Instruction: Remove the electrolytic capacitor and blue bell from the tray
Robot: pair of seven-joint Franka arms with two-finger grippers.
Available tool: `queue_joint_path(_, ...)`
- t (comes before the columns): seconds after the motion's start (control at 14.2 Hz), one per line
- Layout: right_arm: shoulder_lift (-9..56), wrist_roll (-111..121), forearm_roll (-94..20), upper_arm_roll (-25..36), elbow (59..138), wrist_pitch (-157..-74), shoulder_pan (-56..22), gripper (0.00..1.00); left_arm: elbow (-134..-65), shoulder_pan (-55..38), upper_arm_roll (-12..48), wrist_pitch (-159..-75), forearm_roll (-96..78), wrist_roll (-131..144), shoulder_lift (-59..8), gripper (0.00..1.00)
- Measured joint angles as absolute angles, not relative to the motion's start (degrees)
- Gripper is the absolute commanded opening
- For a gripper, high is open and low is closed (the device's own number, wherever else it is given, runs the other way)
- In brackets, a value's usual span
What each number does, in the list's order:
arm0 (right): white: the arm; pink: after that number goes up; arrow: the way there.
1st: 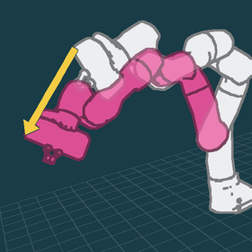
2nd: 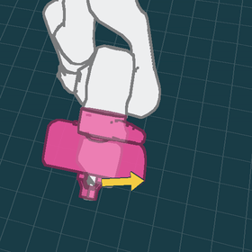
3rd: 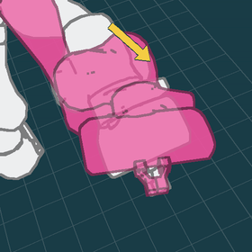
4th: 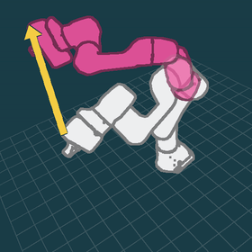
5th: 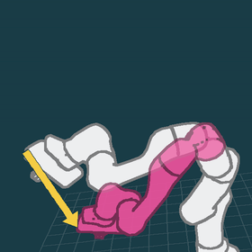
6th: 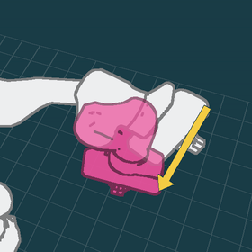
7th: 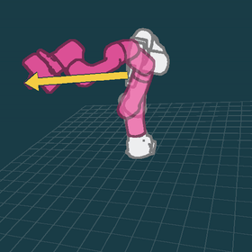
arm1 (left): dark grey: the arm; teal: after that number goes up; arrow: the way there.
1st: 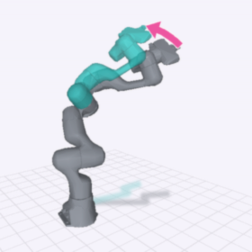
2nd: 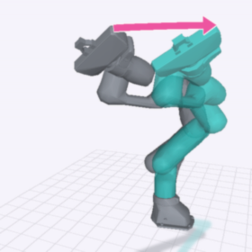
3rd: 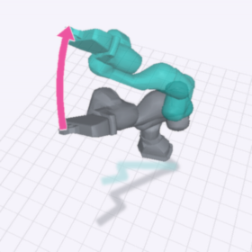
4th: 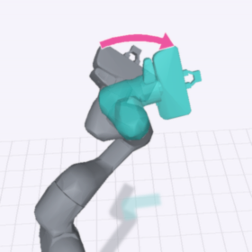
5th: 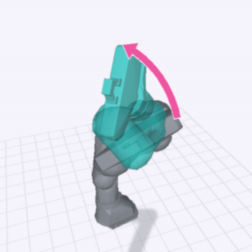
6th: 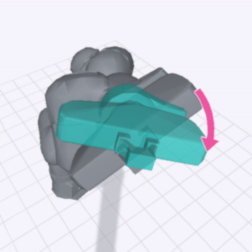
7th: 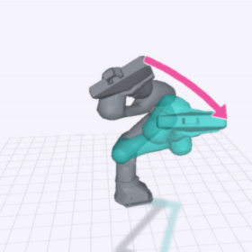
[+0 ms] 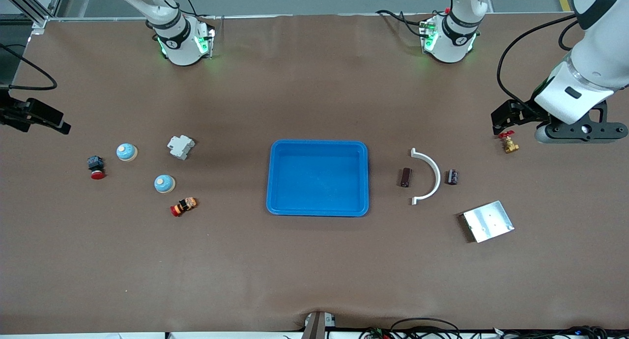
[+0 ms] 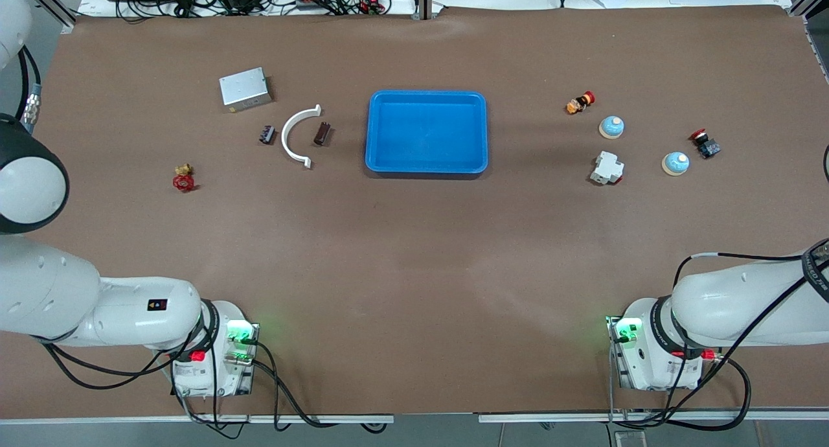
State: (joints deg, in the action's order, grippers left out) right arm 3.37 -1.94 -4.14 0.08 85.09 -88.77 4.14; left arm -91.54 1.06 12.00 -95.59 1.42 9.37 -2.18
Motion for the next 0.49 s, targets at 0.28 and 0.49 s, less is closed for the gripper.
queue_joint_path(0.28, 3.5, -1.9, -4.2, 0.1, 85.1, -88.8, 4.2, 1.0, -91.5, 1.0, 12.1, -95.6, 1.4, 9.4, -2.2, 1.0)
queue_joint_path(0.49, 3.5, -0.4, -4.2, 0.1, 85.1, -88.8, 4.7, 1.0, -91.6, 1.0, 12.2, -95.6, 1.4, 9.4, -2.2, 1.0)
